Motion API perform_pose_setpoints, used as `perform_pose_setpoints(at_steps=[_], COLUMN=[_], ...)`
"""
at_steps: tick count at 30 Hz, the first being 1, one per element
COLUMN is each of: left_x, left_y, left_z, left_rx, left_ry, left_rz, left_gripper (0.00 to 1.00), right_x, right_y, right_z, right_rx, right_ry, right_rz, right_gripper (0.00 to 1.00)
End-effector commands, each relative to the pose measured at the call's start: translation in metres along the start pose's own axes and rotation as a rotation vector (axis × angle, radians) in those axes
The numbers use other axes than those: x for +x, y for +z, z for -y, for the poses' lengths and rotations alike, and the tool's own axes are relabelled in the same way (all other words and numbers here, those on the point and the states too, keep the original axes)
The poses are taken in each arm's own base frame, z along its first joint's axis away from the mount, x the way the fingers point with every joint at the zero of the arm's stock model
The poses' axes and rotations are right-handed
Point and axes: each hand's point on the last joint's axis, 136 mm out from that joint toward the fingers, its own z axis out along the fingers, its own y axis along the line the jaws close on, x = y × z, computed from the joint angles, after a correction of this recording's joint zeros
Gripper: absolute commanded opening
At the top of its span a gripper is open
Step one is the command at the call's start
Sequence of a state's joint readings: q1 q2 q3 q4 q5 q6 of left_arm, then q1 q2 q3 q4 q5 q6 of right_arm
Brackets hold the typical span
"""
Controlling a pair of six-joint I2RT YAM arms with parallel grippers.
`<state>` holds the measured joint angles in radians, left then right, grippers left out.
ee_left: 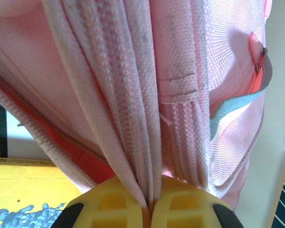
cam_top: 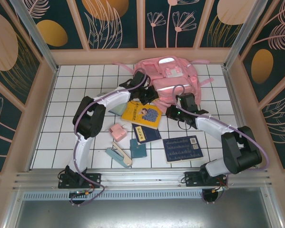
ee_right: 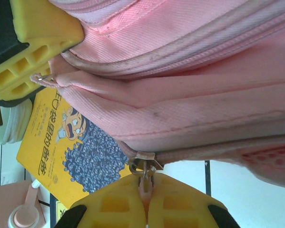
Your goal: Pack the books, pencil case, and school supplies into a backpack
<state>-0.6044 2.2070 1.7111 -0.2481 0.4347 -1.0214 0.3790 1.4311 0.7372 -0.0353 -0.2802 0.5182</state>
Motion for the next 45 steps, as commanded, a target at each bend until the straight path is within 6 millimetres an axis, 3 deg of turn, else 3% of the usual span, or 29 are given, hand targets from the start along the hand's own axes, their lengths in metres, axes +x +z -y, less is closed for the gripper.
perform_pose_setpoints(at_steps=[1,8,19,25,30,33,35,37,41,45], left_x=[-0.042,-0.06,-0.087,-0.094,-0.111,-0.122,-0.13,-0.139,-0.154,-0.153], left_y=[-0.014,-0.032,-0.058,-0.066,-0.086,-0.098,-0.104,-0.105,-0.098,-0.08], left_z=[-0.035,-0.041,-0.05,-0.039,-0.03,-0.033,-0.036,-0.035,-0.024,-0.003], left_rx=[-0.102,-0.124,-0.156,-0.172,-0.227,-0.238,-0.229,-0.205,-0.2,-0.157], left_ry=[0.006,0.038,0.069,0.146,0.2,0.188,0.17,0.167,0.211,0.271], left_rz=[0.132,0.17,0.217,0.218,0.269,0.291,0.301,0.299,0.288,0.248], left_gripper=[0.0,0.0,0.0,0.0,0.0,0.0,0.0,0.0,0.0,0.07], right_x=[-0.007,-0.015,-0.055,-0.08,-0.097,-0.103,-0.102,-0.094,-0.073,-0.054], right_y=[-0.017,-0.026,-0.049,-0.05,-0.05,-0.046,-0.036,-0.024,-0.006,-0.003], right_z=[-0.006,0.022,0.084,0.124,0.147,0.139,0.118,0.083,0.031,0.006], right_rx=[-0.022,0.016,0.188,0.346,0.456,0.408,0.284,0.134,0.012,-0.03], right_ry=[-0.019,0.062,0.18,0.24,0.225,0.207,0.19,0.175,0.134,0.158], right_rz=[-0.012,-0.047,0.056,0.137,0.171,0.162,0.132,0.089,0.026,0.033], right_gripper=[0.0,0.0,0.0,0.0,0.0,0.0,0.0,0.0,0.0,0.0])
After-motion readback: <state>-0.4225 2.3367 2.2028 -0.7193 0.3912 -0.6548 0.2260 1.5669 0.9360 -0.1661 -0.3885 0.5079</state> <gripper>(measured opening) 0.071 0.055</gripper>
